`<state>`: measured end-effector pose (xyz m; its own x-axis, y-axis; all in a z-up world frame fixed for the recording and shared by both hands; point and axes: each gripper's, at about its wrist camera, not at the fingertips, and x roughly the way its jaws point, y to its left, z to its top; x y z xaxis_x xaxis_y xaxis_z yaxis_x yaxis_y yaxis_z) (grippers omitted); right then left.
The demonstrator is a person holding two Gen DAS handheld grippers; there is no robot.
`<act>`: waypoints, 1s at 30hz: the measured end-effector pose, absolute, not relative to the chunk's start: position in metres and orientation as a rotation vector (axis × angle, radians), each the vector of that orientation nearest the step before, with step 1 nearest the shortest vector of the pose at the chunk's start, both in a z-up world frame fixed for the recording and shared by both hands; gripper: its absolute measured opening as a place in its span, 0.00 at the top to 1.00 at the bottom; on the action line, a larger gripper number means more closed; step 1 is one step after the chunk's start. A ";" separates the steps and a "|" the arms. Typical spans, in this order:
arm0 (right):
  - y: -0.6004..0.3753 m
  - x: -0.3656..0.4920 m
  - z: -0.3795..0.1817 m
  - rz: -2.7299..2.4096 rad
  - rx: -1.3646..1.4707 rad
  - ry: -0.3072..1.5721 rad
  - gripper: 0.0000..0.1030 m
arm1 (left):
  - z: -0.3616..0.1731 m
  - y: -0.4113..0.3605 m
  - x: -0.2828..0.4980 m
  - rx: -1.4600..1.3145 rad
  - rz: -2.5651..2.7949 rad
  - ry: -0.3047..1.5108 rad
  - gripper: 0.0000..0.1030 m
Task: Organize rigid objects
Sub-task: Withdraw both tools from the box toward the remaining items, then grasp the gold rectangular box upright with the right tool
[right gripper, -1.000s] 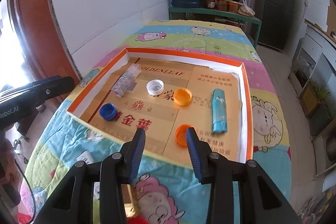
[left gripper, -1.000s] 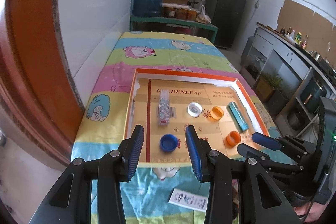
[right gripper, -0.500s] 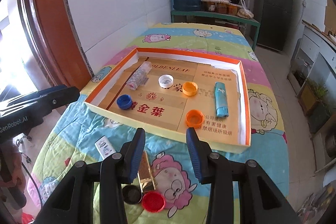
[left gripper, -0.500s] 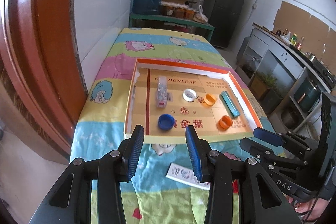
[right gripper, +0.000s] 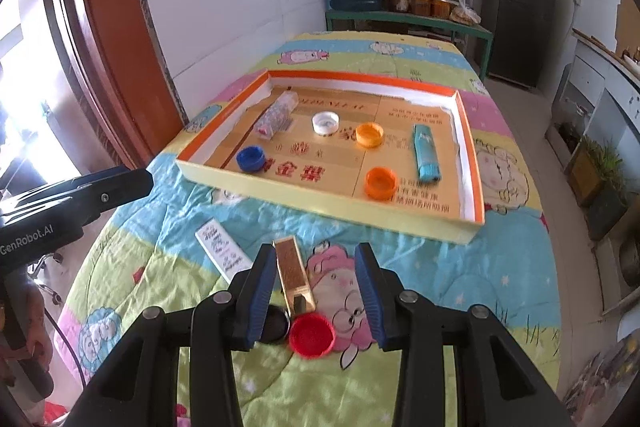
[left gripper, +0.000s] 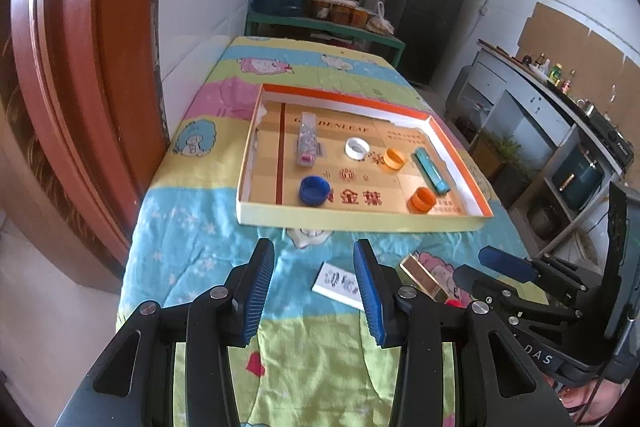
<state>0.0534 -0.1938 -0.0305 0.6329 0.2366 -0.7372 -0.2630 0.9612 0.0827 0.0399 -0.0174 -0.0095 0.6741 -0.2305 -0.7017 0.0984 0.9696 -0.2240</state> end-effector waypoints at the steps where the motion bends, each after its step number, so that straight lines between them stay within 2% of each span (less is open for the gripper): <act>1: -0.194 0.051 -0.033 0.286 -0.029 0.842 0.61 | -0.012 -0.017 0.038 -0.179 -0.190 0.812 0.59; 30: -0.189 0.044 -0.060 0.293 -0.021 0.888 0.61 | -0.046 -0.011 0.020 -0.217 -0.174 0.845 0.59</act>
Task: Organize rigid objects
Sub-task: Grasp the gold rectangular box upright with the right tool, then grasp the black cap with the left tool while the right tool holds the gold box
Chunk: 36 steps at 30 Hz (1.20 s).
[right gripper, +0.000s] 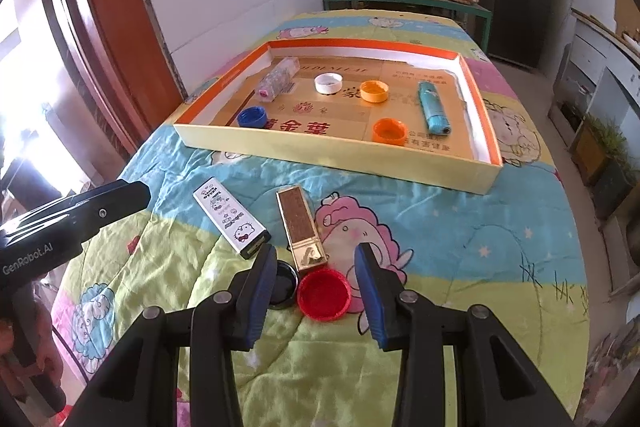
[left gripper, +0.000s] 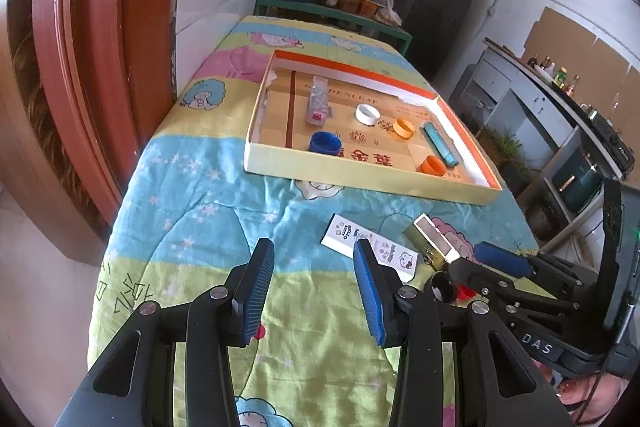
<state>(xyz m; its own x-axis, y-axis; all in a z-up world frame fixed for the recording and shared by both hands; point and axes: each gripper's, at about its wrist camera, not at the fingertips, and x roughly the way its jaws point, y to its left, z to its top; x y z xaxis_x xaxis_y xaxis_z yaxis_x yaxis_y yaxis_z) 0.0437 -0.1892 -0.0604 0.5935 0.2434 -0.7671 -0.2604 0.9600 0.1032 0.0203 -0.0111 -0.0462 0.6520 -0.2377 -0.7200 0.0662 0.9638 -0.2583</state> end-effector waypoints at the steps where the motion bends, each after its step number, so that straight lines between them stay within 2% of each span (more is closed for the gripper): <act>1: -0.187 0.047 -0.062 0.297 -0.034 0.892 0.61 | -0.047 -0.011 0.021 -0.218 -0.174 0.847 0.59; 13: -0.165 0.081 -0.076 0.342 -0.148 0.934 0.61 | -0.053 -0.020 0.024 -0.214 -0.194 0.879 0.59; 14: -0.165 0.082 -0.077 0.347 -0.150 0.937 0.63 | -0.054 -0.022 0.024 -0.214 -0.199 0.885 0.59; 16: -0.166 0.083 -0.079 0.361 -0.136 0.945 0.82 | -0.056 -0.026 0.026 -0.213 -0.207 0.894 0.59; 27: -0.189 0.071 -0.064 0.356 -0.052 0.873 0.82 | -0.060 -0.050 0.031 -0.195 -0.247 0.925 0.59; 36: -0.230 0.058 -0.057 0.310 0.051 0.862 0.82 | -0.069 -0.101 0.014 -0.093 -0.491 0.948 0.59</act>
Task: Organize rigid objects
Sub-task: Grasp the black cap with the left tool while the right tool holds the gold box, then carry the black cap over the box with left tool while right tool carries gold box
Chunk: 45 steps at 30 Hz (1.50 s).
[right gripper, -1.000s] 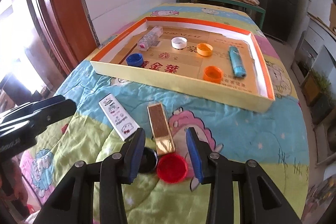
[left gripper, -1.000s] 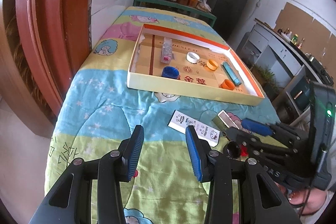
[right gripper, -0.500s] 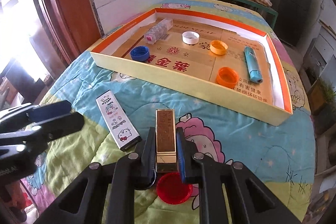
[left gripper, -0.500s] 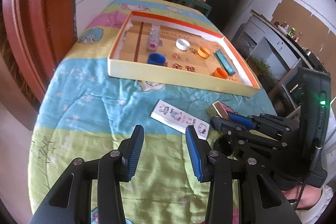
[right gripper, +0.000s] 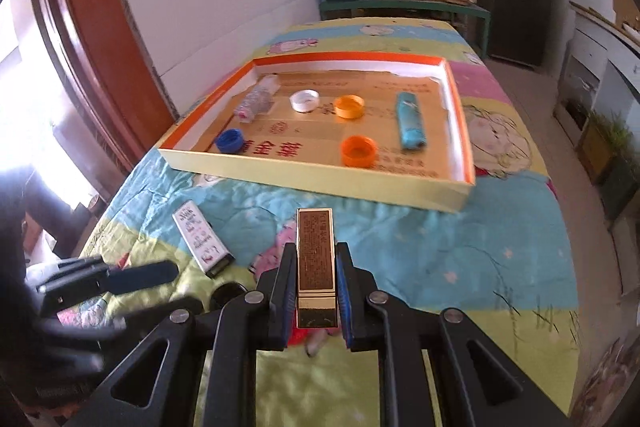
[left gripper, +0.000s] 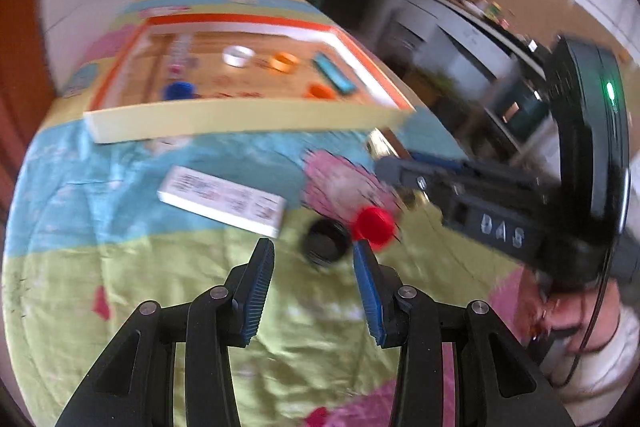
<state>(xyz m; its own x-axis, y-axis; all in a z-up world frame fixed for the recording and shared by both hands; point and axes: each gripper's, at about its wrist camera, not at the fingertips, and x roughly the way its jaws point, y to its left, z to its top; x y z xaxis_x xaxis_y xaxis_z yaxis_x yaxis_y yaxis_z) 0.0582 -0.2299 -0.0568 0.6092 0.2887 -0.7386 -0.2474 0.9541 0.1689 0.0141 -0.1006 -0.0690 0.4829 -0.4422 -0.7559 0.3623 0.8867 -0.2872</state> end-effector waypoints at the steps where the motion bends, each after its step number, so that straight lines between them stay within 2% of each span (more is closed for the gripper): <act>1: -0.232 0.056 -0.058 0.304 0.058 0.863 0.82 | -0.071 -0.104 0.012 -0.084 -0.502 0.951 0.59; 19: -0.258 0.042 -0.060 0.276 0.130 0.866 0.82 | -0.083 -0.130 0.024 0.036 -0.493 0.925 0.59; 20: -0.257 0.043 -0.060 0.276 0.131 0.866 0.82 | -0.083 -0.129 0.023 0.039 -0.491 0.921 0.61; 21: -0.258 0.043 -0.060 0.276 0.132 0.866 0.82 | -0.083 -0.129 0.023 0.044 -0.480 0.917 0.70; 22: -0.258 0.043 -0.060 0.277 0.133 0.866 0.82 | -0.083 -0.128 0.023 0.048 -0.469 0.914 0.70; 45: -0.249 0.041 -0.051 0.295 0.108 0.853 0.82 | -0.053 -0.102 0.013 -0.039 -0.456 0.856 0.70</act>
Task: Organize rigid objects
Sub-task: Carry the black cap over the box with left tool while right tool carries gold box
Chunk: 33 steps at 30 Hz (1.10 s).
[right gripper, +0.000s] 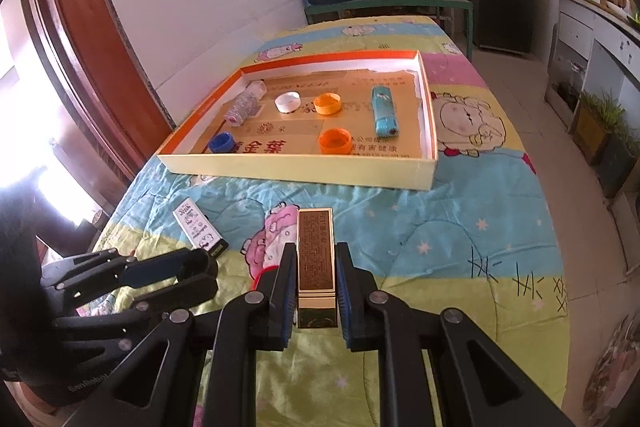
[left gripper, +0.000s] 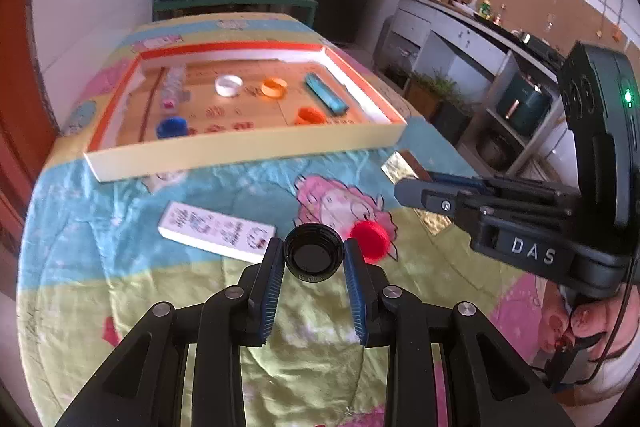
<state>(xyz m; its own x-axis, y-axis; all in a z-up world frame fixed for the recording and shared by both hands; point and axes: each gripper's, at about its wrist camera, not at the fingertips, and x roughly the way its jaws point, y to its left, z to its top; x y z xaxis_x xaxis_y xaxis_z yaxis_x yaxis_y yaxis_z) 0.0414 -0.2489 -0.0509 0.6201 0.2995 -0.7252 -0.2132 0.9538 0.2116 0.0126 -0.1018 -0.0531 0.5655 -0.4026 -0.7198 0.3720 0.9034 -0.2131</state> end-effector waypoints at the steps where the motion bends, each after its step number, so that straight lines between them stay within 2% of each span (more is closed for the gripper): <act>1: -0.248 0.042 -0.049 0.299 0.105 0.849 0.82 | -0.050 -0.099 0.014 -0.040 -0.438 0.852 0.70; 24: -0.212 0.068 -0.018 0.355 0.015 0.794 0.82 | 0.001 -0.057 0.053 -0.098 -0.287 0.745 0.70; 33: -0.202 0.085 -0.011 0.367 0.000 0.779 0.82 | 0.006 -0.038 0.070 -0.123 -0.255 0.730 0.70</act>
<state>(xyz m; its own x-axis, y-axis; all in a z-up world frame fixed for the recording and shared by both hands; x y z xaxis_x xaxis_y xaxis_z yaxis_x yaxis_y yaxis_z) 0.0852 -0.2018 -0.0108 0.6515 0.3233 -0.6863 -0.3231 0.9367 0.1345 0.0704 -0.0381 0.0063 0.7163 -0.2718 -0.6427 0.1869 0.9621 -0.1987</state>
